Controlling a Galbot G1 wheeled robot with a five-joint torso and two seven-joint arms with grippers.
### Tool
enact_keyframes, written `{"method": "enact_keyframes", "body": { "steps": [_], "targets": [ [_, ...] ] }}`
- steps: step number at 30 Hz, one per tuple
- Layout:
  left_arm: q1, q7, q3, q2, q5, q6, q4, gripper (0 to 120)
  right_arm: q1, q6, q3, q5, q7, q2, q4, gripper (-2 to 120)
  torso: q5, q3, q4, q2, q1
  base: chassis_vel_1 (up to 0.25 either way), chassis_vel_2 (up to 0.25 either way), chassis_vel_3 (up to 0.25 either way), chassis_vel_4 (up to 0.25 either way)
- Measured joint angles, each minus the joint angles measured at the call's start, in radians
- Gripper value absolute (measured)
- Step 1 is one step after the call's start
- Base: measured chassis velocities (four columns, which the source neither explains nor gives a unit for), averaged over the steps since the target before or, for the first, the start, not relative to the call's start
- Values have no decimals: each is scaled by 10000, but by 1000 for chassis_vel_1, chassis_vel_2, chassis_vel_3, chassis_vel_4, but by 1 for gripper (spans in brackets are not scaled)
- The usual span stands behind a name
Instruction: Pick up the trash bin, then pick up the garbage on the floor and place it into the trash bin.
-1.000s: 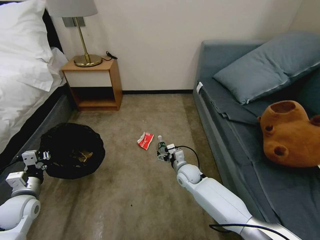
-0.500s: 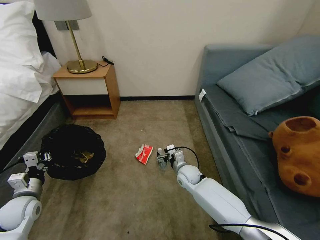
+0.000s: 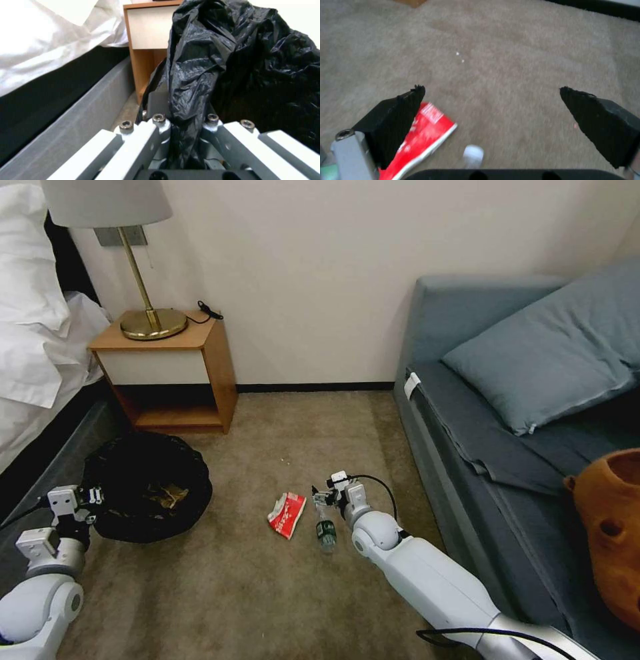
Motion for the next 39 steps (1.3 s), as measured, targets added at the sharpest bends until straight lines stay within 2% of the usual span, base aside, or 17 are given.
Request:
{"method": "enact_keyframes", "body": {
  "steps": [12, 19, 24, 39],
  "targets": [
    [29, 93, 4, -66, 22, -76, 102, 4, 38, 0, -221, -162, -8, 124, -39, 100, -1, 0, 0, 0, -1, -91, 91, 94, -86],
    [128, 161, -17, -66, 37, -108, 127, 4, 67, -626, -382, -127, -35, 108, 89, 100, -1, -1, 0, 0, -2, 0, 0, 0, 0],
    [145, 211, -2, -77, 60, -147, 198, 4, 78, -704, -413, -122, -263, 193, -40, 100, -1, -1, 0, 0, -1, 0, 0, 0, 0],
    [138, 288, 81, 10, 109, -186, 276, 4, 293, -478, -629, -260, -960, 965, -1101, 100, 0, -1, -1, 0, -2, 0, 0, 0, 0]
  ]
}}
